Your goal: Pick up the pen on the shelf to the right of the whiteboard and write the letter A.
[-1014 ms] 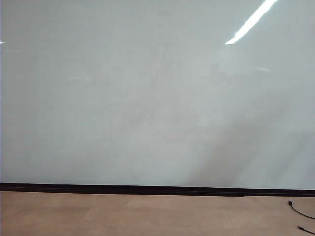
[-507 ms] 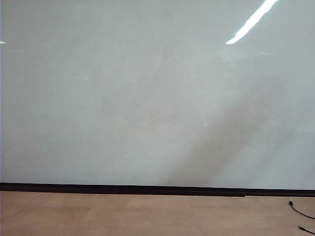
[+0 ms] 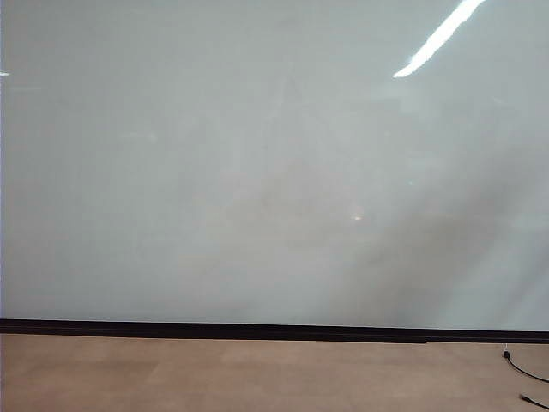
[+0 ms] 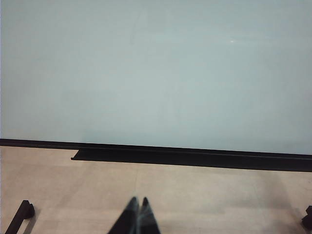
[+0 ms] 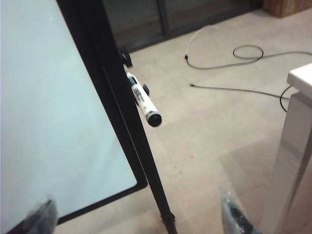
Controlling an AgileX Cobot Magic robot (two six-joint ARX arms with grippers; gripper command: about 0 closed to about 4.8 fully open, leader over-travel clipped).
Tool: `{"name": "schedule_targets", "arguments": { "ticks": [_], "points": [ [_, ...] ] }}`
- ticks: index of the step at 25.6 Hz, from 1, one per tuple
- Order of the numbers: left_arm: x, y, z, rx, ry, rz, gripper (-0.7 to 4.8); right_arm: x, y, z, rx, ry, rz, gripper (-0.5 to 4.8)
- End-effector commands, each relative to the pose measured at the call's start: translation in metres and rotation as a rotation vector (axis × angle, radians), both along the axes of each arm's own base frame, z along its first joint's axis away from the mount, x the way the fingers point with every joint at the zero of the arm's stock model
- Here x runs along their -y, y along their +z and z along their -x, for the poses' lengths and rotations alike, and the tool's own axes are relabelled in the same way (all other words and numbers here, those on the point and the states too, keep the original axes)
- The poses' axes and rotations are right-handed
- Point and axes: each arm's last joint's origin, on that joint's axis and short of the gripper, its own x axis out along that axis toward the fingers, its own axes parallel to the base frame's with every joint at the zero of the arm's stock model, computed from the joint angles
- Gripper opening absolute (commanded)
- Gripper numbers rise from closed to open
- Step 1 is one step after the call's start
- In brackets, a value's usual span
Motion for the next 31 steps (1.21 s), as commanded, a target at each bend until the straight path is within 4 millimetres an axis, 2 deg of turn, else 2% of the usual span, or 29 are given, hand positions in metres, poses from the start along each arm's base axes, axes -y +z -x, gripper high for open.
{"name": "schedule_targets", "arguments": {
  "ticks": [1,11,17,22,25,31],
  "points": [
    [0.000,0.001,0.000,0.009,-0.004,-0.004,-0.04,0.007,0.000,-0.011,0.031,0.014,0.043,4.31],
    [0.000,0.001,0.000,0.009,-0.004,-0.004,-0.04,0.028,-0.018,-0.043,0.091,0.092,0.148,4.32],
    [0.000,0.001,0.000,0.009,-0.004,-0.004,-0.04,0.037,-0.030,-0.061,0.206,0.125,0.307,4.32],
    [0.000,0.001,0.000,0.009,-0.004,-0.004,-0.04,0.041,-0.048,-0.069,0.240,0.135,0.325,4.32],
    [0.000,0.001,0.000,0.008,-0.004,-0.004,-0.04,0.048,-0.064,-0.083,0.190,0.194,0.287,4.31],
    [0.000,0.001,0.000,0.009,-0.004,-0.004,-0.04,0.057,-0.064,-0.103,0.206,0.232,0.298,4.31]
  ]
}}
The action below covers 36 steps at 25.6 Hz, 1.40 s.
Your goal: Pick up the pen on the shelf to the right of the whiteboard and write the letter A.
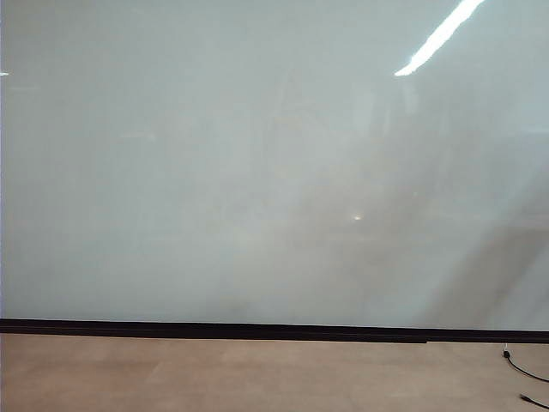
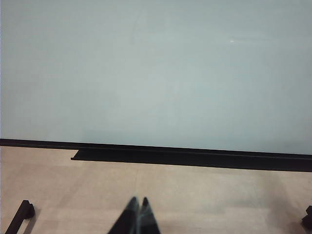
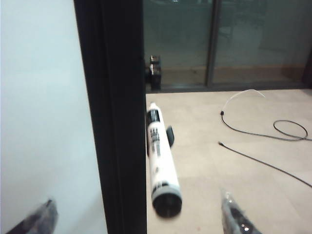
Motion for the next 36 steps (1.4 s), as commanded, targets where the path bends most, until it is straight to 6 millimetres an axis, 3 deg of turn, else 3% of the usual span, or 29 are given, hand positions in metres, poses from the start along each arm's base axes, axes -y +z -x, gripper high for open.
{"name": "schedule_targets", "arguments": {
  "ticks": [1,9,13,23,31,36],
  "points": [
    [0.000,0.001,0.000,0.008,-0.003,-0.004,-0.04,0.007,0.006,-0.011,0.043,0.017,0.032,4.31],
    [0.000,0.001,0.000,0.008,-0.003,-0.004,-0.04,0.025,-0.003,-0.030,0.034,0.091,0.024,4.17],
    [0.000,0.001,0.000,0.008,-0.003,-0.004,-0.04,0.031,-0.003,-0.032,0.040,0.124,0.023,3.48],
    [0.000,0.001,0.000,0.008,-0.003,-0.004,-0.05,0.039,0.007,-0.042,0.079,0.190,-0.001,3.45],
    [0.000,0.001,0.000,0.008,-0.003,-0.004,-0.04,0.040,-0.009,-0.046,0.040,0.193,-0.054,3.44],
    [0.000,0.001,0.000,0.008,-0.003,-0.004,-0.04,0.041,-0.006,-0.050,0.053,0.193,-0.045,3.04]
  ]
}}
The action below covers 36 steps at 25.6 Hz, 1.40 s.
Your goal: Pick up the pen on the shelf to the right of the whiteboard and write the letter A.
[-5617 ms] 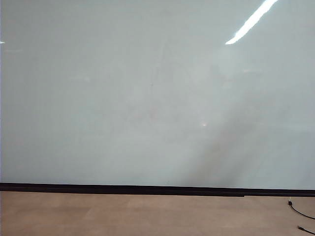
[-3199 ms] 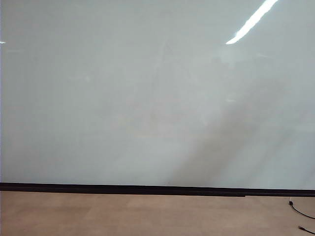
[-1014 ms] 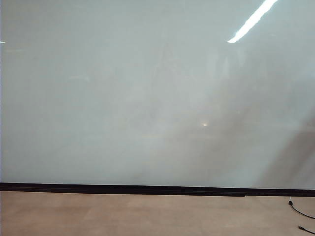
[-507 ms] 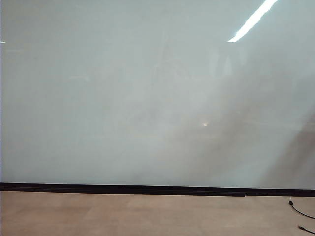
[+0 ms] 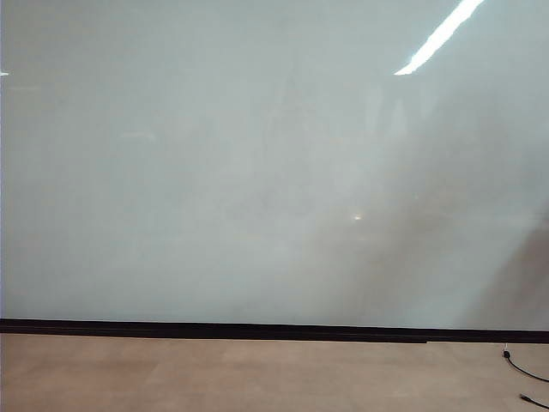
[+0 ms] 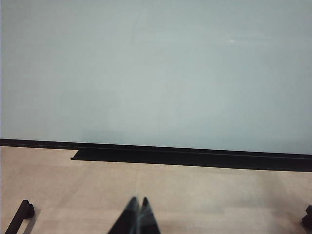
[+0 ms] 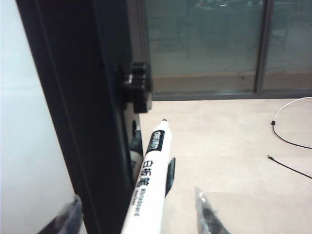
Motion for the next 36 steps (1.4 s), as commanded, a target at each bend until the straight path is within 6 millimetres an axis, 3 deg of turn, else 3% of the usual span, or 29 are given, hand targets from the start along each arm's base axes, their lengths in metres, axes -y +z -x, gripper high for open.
{"name": "schedule_targets", "arguments": {
  "ticks": [1,7,30,36],
  "points": [
    [0.0001,0.0015,0.0000,0.008,-0.004,-0.004,-0.04,0.0008,0.0059,-0.0033,0.031,0.002,0.015,3.04],
    [0.0001,0.0015,0.0000,0.008,-0.004,-0.004,-0.05,0.0018,0.0084,-0.0056,0.040,0.007,0.015,2.69],
    [0.0001,0.0015,0.0000,0.008,-0.004,-0.003,-0.04,0.0017,0.0030,-0.0027,0.015,-0.008,0.000,2.68],
    [0.0001,0.0015,0.0000,0.008,-0.004,-0.004,-0.04,0.0021,0.0044,-0.0039,0.022,-0.003,0.012,2.37]
  ]
}}
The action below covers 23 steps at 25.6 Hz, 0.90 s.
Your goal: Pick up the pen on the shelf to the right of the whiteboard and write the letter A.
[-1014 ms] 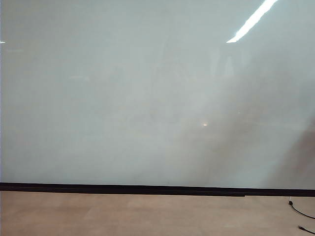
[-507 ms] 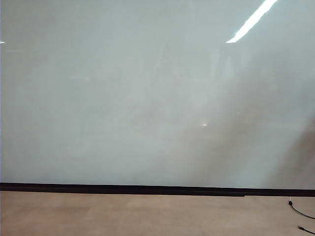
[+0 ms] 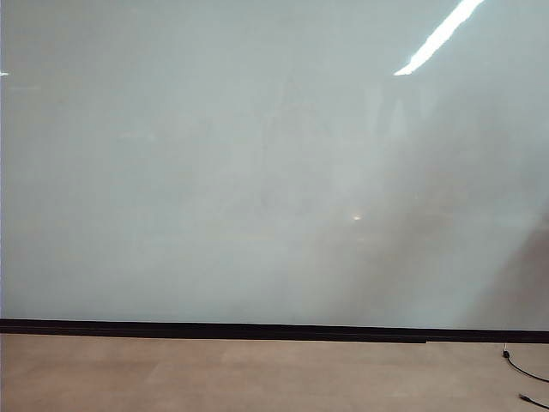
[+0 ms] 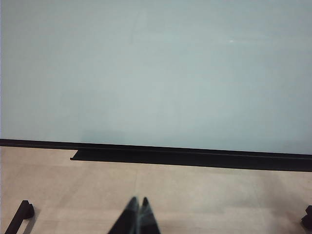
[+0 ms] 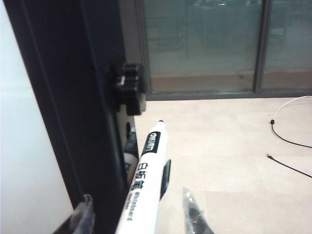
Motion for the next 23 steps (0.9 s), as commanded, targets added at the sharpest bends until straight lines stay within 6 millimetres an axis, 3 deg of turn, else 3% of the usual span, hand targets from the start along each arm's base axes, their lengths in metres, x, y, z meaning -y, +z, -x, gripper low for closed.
{"name": "schedule_targets", "arguments": {
  "ticks": [1,5,23],
  "points": [
    [0.0001,0.0015,0.0000,0.008,-0.004,-0.004,-0.04,0.0009,0.0042,-0.0014,0.024,0.003,0.017,2.37],
    [0.0001,0.0015,0.0000,0.008,-0.004,-0.004,-0.05,0.0008,0.0044,-0.0014,0.025,0.005,0.018,2.09],
    [0.0001,0.0015,0.0000,0.008,-0.004,-0.004,-0.05,0.0001,0.0052,-0.0019,0.033,0.007,0.023,2.06]
  ]
}}
